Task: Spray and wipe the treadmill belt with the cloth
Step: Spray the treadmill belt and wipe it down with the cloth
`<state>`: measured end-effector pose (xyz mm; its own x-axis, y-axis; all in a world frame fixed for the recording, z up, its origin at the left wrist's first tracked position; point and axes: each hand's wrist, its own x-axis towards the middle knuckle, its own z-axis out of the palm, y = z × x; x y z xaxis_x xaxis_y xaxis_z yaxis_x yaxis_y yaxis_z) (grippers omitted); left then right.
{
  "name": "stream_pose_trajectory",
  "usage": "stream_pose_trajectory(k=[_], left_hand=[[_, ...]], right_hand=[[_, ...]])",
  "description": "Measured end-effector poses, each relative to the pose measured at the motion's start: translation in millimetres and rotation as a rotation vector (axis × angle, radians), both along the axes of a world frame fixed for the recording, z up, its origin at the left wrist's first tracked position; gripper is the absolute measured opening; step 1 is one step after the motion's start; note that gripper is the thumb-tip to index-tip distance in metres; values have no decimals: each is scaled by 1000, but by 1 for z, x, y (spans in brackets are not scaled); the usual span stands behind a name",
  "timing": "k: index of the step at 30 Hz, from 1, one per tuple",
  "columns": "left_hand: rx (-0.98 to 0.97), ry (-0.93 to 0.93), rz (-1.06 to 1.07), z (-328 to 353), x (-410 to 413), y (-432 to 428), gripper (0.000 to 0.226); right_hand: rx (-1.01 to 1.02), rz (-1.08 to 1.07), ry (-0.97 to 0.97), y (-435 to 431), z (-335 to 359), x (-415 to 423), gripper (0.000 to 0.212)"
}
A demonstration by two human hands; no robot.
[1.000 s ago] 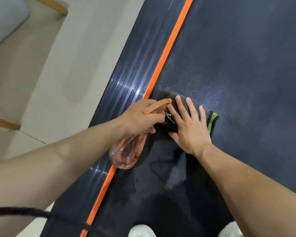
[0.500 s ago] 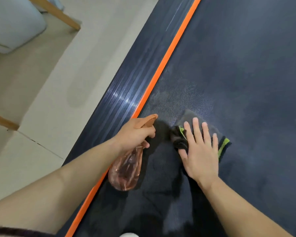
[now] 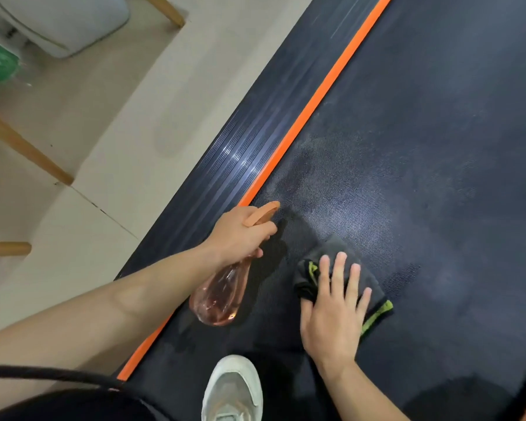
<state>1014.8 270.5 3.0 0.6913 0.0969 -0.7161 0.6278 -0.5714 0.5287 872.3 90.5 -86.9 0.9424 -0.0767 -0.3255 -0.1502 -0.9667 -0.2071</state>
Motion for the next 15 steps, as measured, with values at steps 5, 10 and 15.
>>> stream_pose_trajectory(k=[5,10,15], left_hand=[[4,28,28,4,-10,15,24],[-13,49,-36,7,-6,16,35],[-77,-13,43,-1,5,16,26]], right_hand=[[14,137,34,6,-3,-19,93],[33,239,-8,-6,-4,16,91],[45,386,-123,-14,-16,175,88]])
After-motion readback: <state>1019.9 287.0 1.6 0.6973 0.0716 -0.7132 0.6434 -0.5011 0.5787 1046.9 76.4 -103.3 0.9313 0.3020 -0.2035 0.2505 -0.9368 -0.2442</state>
